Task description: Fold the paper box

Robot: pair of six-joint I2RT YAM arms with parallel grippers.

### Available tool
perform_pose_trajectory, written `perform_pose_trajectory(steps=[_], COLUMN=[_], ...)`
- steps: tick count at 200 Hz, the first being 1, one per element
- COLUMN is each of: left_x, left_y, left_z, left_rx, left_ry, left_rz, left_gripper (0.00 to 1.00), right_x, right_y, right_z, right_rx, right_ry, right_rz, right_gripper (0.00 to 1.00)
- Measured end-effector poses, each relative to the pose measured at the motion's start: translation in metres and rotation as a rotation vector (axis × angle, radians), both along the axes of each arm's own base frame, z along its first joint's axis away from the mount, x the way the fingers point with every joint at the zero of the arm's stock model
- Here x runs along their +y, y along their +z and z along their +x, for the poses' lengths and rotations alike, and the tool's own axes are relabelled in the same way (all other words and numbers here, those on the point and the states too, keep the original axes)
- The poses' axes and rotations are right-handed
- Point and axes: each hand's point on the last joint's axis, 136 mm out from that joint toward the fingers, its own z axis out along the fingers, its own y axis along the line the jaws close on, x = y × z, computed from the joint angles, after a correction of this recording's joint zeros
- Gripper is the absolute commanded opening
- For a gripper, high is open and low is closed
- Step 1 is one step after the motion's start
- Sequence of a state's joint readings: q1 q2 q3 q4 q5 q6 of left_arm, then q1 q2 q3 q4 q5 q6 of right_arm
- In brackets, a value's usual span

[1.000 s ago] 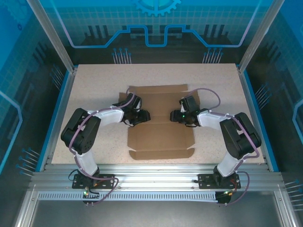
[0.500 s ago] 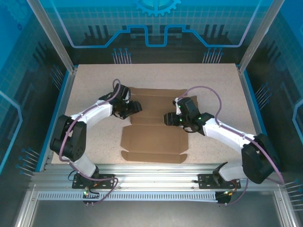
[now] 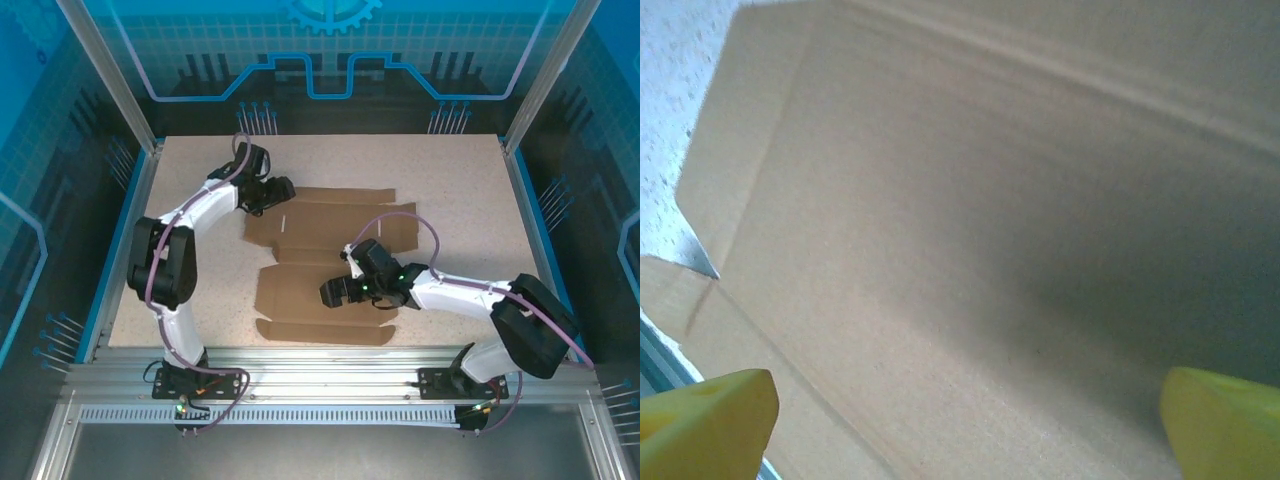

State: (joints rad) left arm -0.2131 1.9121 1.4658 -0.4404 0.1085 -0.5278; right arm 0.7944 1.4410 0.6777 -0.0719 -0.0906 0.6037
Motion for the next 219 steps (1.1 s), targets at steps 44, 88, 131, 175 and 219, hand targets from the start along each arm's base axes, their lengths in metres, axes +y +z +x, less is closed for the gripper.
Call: perform_pose_trajectory(steps=[44,88,131,175,219], left_x=[0.003,0.014,0.013,0.004,-0.008], left_y=[-0.016,-0.03,-0.044,-0.051,-0.044], left_z=[0.037,0.068,0.084,0.09,0.094], left_rx=[-0.01,-0.016,-0.017,-0.012,-0.04], left_ry=[0.016,0.045,0.034,0.005,-0.031], left_rz=[0.036,0.043,0.055,0.015,-0.044], left_gripper=[0.99,0.99,1.0,0.99,0.99], right_x=[-0.002,0.001,0.002,0.002,0.002], right_y=[-0.015,-0.016,-0.019,-0.019,-0.02], right_z=[-0.007,-0.01,-0.012,-0.012,-0.011], right_rx=[0.032,0.037,0.037,0.033,0.031], right_ry=[-0.017,-0.014,-0.011,-0.011,-0.013], right_rz=[-0.005,-0.003,-0.011,-0.013,-0.015], right_gripper=[1.0,1.0,1.0,1.0,1.0])
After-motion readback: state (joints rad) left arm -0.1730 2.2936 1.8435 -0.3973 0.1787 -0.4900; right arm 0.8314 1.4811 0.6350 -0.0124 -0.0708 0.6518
